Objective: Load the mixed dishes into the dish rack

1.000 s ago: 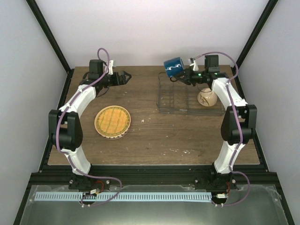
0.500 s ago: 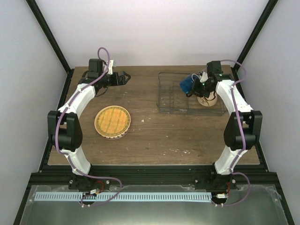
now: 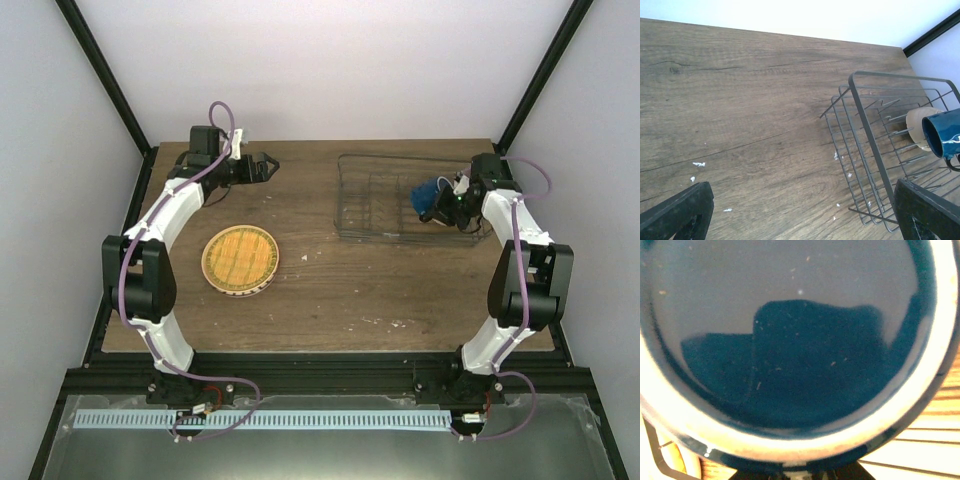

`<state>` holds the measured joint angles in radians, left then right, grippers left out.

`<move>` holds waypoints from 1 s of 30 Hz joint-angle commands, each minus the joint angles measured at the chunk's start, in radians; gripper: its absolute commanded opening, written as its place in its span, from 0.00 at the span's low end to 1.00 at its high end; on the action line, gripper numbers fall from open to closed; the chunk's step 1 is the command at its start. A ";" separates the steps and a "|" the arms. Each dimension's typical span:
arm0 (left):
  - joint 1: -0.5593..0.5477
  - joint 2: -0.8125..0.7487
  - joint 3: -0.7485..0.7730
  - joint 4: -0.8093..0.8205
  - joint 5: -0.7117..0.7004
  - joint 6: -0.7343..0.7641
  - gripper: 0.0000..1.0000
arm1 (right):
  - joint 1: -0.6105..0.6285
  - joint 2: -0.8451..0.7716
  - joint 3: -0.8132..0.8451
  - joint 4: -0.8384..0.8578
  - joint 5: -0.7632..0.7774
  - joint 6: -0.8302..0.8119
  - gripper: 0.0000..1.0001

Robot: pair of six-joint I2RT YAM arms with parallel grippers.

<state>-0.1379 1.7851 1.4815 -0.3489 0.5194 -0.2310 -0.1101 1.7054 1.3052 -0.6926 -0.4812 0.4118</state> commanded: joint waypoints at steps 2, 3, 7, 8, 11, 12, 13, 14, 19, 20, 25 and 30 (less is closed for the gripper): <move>0.005 0.020 0.030 -0.014 0.010 0.014 1.00 | 0.003 0.015 0.021 0.118 -0.082 -0.014 0.01; 0.005 0.020 0.031 -0.016 0.009 0.014 1.00 | 0.003 0.019 0.027 0.113 -0.072 -0.018 0.01; 0.005 0.022 0.034 -0.023 0.007 0.018 1.00 | 0.003 0.045 0.084 0.049 -0.003 -0.059 0.01; 0.004 0.022 0.036 -0.022 0.007 0.017 1.00 | 0.003 0.053 0.102 0.023 0.027 -0.071 0.01; 0.005 0.024 0.037 -0.022 0.007 0.016 1.00 | 0.003 0.074 0.155 -0.034 0.114 -0.106 0.01; 0.005 0.026 0.038 -0.023 0.009 0.015 1.00 | 0.003 0.077 0.168 -0.044 0.136 -0.116 0.01; 0.004 0.028 0.041 -0.023 0.008 0.016 1.00 | 0.003 0.081 0.177 -0.052 0.157 -0.123 0.01; 0.004 0.029 0.044 -0.024 0.009 0.015 1.00 | 0.004 0.084 0.185 -0.059 0.177 -0.129 0.01; 0.004 0.041 0.055 -0.025 0.010 0.010 1.00 | 0.024 0.112 0.228 -0.097 0.282 -0.162 0.02; 0.005 0.040 0.055 -0.024 0.012 0.009 1.00 | 0.032 0.119 0.237 -0.107 0.302 -0.170 0.02; 0.004 0.045 0.056 -0.022 0.010 0.005 1.00 | 0.081 0.160 0.278 -0.143 0.397 -0.206 0.04; 0.006 0.046 0.053 -0.018 0.010 -0.005 1.00 | 0.125 0.205 0.320 -0.164 0.478 -0.224 0.07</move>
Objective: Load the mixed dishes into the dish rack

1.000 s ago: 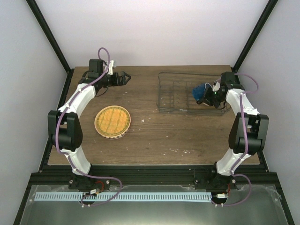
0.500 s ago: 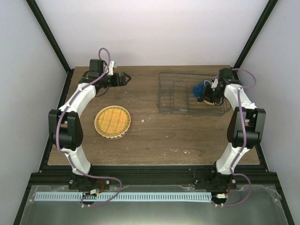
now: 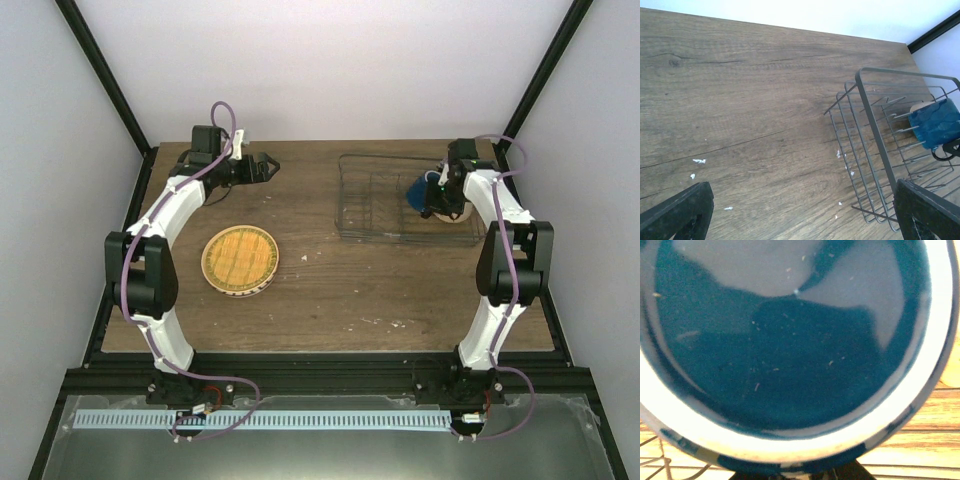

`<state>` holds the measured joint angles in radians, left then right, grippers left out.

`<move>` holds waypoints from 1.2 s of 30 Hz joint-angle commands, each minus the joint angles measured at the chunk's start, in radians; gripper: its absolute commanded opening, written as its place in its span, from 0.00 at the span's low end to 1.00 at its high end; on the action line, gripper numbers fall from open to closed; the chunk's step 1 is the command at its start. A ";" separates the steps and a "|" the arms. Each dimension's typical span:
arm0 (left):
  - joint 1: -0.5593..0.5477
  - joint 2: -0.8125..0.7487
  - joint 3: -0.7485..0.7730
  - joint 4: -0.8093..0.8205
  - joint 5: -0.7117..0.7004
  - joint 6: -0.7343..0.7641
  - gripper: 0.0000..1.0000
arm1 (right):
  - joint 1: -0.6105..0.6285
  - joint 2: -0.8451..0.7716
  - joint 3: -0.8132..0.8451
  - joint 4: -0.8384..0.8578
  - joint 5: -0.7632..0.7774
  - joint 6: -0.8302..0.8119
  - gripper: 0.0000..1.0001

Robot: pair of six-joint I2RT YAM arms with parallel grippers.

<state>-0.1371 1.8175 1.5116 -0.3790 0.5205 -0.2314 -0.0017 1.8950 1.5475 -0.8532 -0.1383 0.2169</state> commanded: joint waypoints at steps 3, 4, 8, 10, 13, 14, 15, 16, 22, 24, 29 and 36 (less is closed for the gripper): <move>0.004 0.011 0.020 0.014 0.006 -0.007 1.00 | 0.032 0.039 0.110 -0.019 0.172 -0.038 0.10; 0.004 0.010 0.019 0.014 0.005 -0.008 1.00 | 0.034 0.045 0.117 -0.022 0.182 -0.041 0.12; 0.004 0.009 0.016 0.012 0.000 -0.009 1.00 | 0.040 0.059 0.134 -0.031 0.200 -0.047 0.27; 0.004 0.011 0.016 0.011 -0.003 -0.009 1.00 | 0.043 0.058 0.134 -0.031 0.204 -0.049 0.33; 0.004 0.013 0.021 0.005 -0.009 -0.011 1.00 | 0.048 0.055 0.133 -0.034 0.201 -0.056 0.39; 0.004 0.013 0.023 0.001 -0.011 -0.010 1.00 | 0.049 0.053 0.134 -0.036 0.197 -0.057 0.40; 0.004 0.014 0.026 -0.001 -0.012 -0.010 1.00 | 0.050 0.051 0.133 -0.038 0.191 -0.057 0.40; 0.004 0.014 0.030 -0.002 -0.013 -0.009 1.00 | 0.052 0.048 0.135 -0.041 0.184 -0.058 0.40; 0.004 0.010 0.040 -0.015 -0.026 -0.004 1.00 | 0.058 0.013 0.136 -0.067 0.169 -0.059 0.41; 0.004 0.011 0.041 -0.019 -0.027 -0.002 1.00 | 0.058 0.009 0.130 -0.065 0.172 -0.062 0.41; 0.004 0.009 0.043 -0.026 -0.029 0.000 1.00 | 0.058 0.015 0.139 -0.075 0.172 -0.061 0.41; 0.004 -0.034 0.060 -0.163 -0.207 0.045 1.00 | 0.058 -0.003 0.292 -0.135 0.205 -0.074 0.44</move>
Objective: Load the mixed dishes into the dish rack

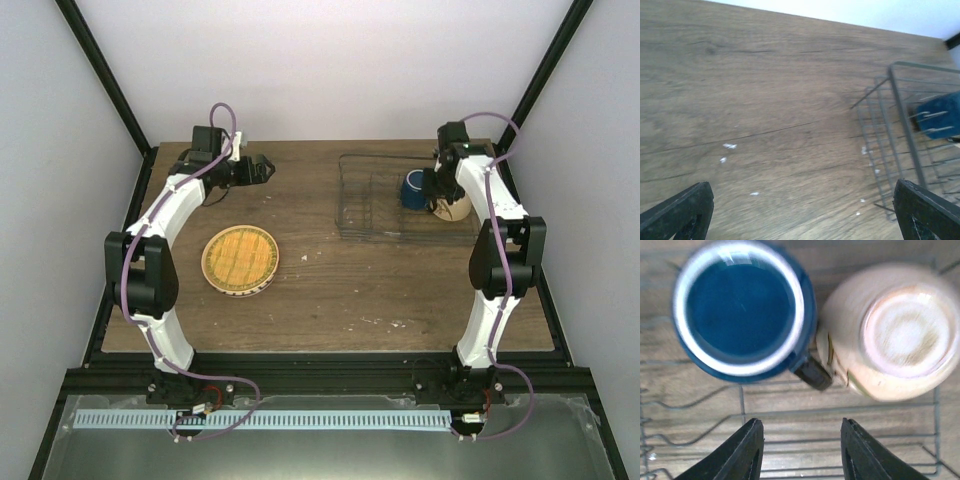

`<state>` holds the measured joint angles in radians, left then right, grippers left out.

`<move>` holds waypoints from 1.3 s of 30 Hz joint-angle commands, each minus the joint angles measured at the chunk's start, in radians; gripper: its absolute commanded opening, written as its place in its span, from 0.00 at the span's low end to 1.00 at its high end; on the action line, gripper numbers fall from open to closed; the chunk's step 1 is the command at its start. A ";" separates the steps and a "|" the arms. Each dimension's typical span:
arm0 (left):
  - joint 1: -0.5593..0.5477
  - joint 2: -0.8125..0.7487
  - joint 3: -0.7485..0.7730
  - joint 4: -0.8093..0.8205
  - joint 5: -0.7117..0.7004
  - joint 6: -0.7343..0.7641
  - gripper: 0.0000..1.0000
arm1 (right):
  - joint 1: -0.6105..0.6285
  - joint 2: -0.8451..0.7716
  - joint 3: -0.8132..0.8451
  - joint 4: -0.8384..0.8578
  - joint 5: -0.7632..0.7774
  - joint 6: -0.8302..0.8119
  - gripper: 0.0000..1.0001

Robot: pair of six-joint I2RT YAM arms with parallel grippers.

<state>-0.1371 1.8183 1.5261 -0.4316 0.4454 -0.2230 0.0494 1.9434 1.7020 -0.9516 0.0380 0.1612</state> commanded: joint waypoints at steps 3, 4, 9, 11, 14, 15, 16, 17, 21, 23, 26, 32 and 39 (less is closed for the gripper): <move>0.004 -0.032 0.095 -0.252 -0.238 0.045 1.00 | 0.008 -0.029 0.239 -0.065 0.016 -0.020 0.49; 0.004 -0.031 0.106 -0.302 -0.274 0.044 1.00 | 0.008 -0.021 0.263 -0.067 0.008 -0.020 0.49; 0.006 -0.042 0.111 -0.500 -0.410 -0.005 1.00 | 0.010 0.031 0.357 -0.068 -0.026 -0.024 0.49; 0.005 -0.065 0.072 -0.527 -0.406 -0.027 1.00 | 0.013 0.054 0.385 -0.067 -0.038 -0.030 0.49; 0.005 -0.113 -0.001 -0.539 -0.408 -0.056 1.00 | 0.019 0.070 0.401 -0.056 -0.055 -0.038 0.49; 0.004 -0.129 -0.023 -0.543 -0.410 -0.063 1.00 | 0.021 0.076 0.405 -0.052 -0.064 -0.039 0.49; 0.004 -0.144 -0.044 -0.549 -0.413 -0.071 1.00 | 0.022 0.080 0.407 -0.048 -0.069 -0.041 0.49; 0.005 -0.161 -0.064 -0.553 -0.416 -0.076 1.00 | 0.023 0.083 0.407 -0.044 -0.081 -0.043 0.49; 0.004 -0.217 -0.139 -0.566 -0.424 -0.104 1.00 | 0.032 0.099 0.407 -0.040 -0.106 -0.055 0.49; 0.005 -0.243 -0.179 -0.568 -0.435 -0.120 1.00 | 0.037 0.107 0.407 -0.038 -0.114 -0.061 0.49; 0.004 -0.279 -0.241 -0.568 -0.451 -0.141 1.00 | 0.040 0.109 0.407 -0.035 -0.139 -0.057 0.49; 0.005 -0.322 -0.320 -0.569 -0.515 -0.180 1.00 | 0.051 0.105 0.402 -0.029 -0.156 -0.056 0.49; 0.005 -0.303 -0.367 -0.508 -0.441 -0.183 0.95 | 0.055 0.074 0.345 -0.009 -0.151 -0.059 0.49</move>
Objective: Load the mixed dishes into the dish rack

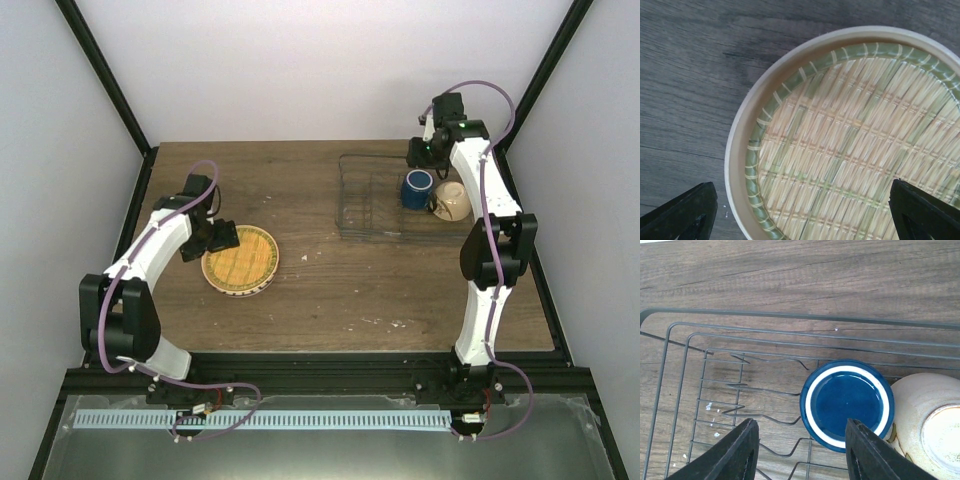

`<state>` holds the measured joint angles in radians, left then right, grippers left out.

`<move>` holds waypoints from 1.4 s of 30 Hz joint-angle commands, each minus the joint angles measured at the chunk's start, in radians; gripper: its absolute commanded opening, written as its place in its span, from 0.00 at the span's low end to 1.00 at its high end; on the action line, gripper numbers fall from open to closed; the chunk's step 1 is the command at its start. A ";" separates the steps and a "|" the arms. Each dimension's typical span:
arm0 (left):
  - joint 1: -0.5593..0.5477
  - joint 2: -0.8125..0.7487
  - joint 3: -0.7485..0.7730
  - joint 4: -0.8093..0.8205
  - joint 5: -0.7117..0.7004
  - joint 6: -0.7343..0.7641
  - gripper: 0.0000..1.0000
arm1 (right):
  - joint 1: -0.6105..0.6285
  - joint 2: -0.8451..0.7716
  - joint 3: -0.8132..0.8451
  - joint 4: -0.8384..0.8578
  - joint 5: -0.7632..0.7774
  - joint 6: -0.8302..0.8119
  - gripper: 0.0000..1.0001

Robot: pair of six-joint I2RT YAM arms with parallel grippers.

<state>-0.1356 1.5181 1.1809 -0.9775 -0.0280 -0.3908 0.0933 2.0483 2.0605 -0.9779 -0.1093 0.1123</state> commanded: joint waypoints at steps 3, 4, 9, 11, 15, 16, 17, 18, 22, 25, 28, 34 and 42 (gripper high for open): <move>0.004 0.005 -0.045 0.063 0.051 -0.009 0.93 | 0.011 -0.042 -0.030 0.022 0.007 -0.014 0.49; 0.004 0.007 -0.054 0.070 0.056 -0.007 0.93 | 0.011 -0.045 -0.035 0.022 0.011 -0.014 0.49; 0.005 0.032 -0.085 0.102 0.085 0.004 0.93 | 0.011 -0.046 -0.041 0.019 0.017 -0.015 0.49; 0.004 0.040 -0.099 0.115 0.092 0.006 0.93 | 0.011 -0.044 -0.040 0.017 0.020 -0.016 0.49; 0.004 0.055 -0.117 0.132 0.089 0.010 0.92 | 0.011 -0.041 -0.040 0.012 0.023 -0.017 0.49; 0.004 0.057 -0.117 0.132 0.083 0.011 0.92 | 0.010 -0.042 -0.039 0.010 0.024 -0.017 0.49; 0.004 0.058 -0.118 0.131 0.077 0.014 0.92 | 0.011 -0.040 -0.039 0.010 0.025 -0.017 0.49; 0.004 0.059 -0.117 0.130 0.071 0.016 0.92 | 0.011 -0.039 -0.039 0.008 0.025 -0.017 0.49; 0.004 0.060 -0.106 0.113 0.051 0.021 0.92 | 0.011 -0.037 -0.039 0.005 0.026 -0.017 0.49; 0.004 0.059 -0.090 0.099 0.034 0.025 0.93 | 0.011 -0.034 -0.037 0.005 0.025 -0.016 0.49; 0.004 0.060 -0.075 0.081 0.023 0.032 0.93 | 0.011 -0.033 -0.037 0.004 0.024 -0.015 0.49; 0.004 0.060 -0.058 0.064 0.011 0.044 0.93 | 0.012 -0.031 -0.046 0.005 0.023 -0.014 0.49; 0.004 0.072 -0.119 0.123 0.051 0.031 0.93 | 0.012 -0.036 -0.049 -0.001 0.031 -0.017 0.49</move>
<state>-0.1356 1.5726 1.0885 -0.8833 0.0082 -0.3595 0.0952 2.0464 2.0109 -0.9657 -0.0925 0.1055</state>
